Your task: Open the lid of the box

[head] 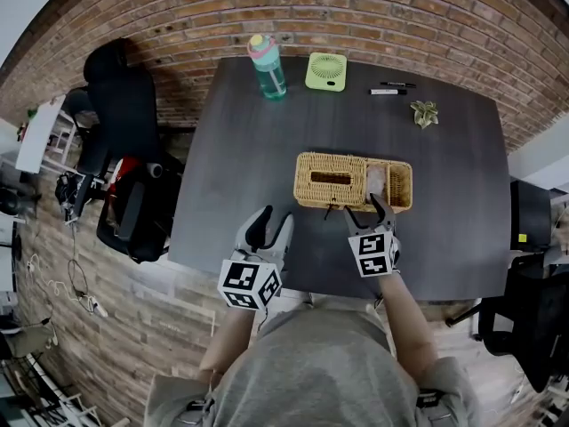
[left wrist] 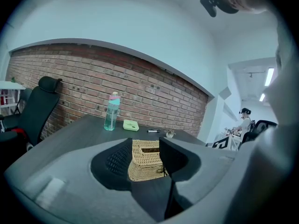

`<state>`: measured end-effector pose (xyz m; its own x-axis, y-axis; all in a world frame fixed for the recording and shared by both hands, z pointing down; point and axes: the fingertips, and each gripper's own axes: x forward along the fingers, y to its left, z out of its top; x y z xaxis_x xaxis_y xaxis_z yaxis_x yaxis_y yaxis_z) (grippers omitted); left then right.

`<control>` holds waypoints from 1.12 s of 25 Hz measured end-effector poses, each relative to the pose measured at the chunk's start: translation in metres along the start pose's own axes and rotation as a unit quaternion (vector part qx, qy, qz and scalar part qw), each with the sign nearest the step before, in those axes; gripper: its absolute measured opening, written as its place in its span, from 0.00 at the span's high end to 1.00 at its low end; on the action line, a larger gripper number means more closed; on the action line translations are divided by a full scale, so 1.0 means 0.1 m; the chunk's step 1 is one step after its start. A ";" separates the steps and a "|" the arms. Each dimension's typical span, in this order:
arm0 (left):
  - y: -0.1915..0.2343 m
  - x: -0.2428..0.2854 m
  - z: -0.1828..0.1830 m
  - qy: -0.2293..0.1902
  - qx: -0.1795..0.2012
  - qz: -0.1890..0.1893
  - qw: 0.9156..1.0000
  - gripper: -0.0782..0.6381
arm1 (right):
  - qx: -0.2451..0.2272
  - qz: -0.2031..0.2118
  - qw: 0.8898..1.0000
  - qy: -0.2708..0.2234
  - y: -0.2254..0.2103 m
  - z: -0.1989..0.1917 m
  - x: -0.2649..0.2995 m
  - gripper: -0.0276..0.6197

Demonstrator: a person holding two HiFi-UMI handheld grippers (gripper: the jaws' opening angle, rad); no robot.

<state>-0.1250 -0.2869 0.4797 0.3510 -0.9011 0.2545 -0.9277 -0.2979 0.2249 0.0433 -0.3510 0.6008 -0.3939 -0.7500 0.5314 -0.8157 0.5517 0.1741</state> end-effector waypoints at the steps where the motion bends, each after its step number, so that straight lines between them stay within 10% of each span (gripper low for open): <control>1: 0.00 0.00 0.00 0.000 -0.001 0.001 1.000 0.65 | 0.001 0.001 1.000 -0.002 0.00 0.01 0.00 0.53; 28: 0.00 -0.07 0.11 -0.023 -0.006 0.010 1.000 0.65 | -0.033 0.020 0.997 -0.071 -0.15 0.65 -0.21 0.63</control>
<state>-0.1291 -0.2841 0.4674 0.3264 -0.9205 0.2149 -0.9325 -0.2764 0.2324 0.0359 -0.3670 0.5330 -0.4853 -0.7685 0.4170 -0.7704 0.6014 0.2116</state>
